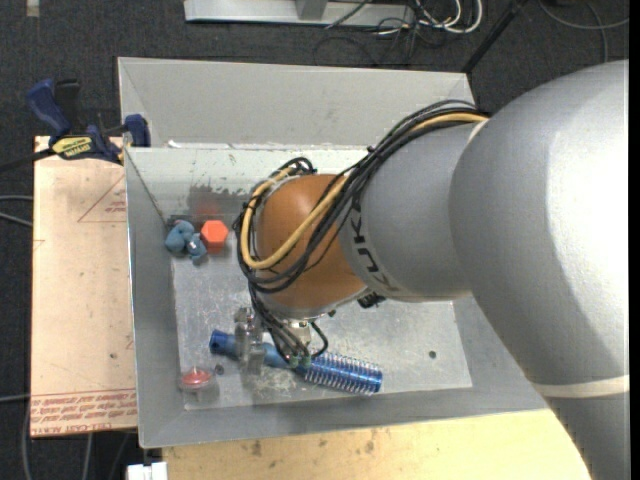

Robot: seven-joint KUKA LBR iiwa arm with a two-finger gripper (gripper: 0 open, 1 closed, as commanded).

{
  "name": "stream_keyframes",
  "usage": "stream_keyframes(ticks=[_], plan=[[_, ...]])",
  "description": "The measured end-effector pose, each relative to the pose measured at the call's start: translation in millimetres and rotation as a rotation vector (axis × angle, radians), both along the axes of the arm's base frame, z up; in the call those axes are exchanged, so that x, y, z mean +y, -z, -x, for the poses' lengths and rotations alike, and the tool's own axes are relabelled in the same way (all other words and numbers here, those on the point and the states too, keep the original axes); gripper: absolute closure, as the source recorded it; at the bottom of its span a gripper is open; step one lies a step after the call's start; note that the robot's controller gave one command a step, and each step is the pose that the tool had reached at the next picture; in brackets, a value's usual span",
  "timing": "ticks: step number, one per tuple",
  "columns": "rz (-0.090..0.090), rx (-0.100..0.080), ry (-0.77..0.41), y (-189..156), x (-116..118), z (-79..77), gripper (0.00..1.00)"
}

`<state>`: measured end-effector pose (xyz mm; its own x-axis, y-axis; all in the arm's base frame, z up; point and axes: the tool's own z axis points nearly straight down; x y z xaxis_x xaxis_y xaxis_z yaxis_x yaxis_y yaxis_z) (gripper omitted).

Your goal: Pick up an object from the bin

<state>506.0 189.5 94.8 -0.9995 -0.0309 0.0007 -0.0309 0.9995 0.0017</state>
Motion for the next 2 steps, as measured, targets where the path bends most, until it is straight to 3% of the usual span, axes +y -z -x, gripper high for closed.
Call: stream_keyframes(ticks=[1,2], plan=[[0.0,0.0,0.0,0.1,-0.1,0.1,0.0],[-0.002,-0.006,0.111,24.0,0.9,-41.0,0.0]])
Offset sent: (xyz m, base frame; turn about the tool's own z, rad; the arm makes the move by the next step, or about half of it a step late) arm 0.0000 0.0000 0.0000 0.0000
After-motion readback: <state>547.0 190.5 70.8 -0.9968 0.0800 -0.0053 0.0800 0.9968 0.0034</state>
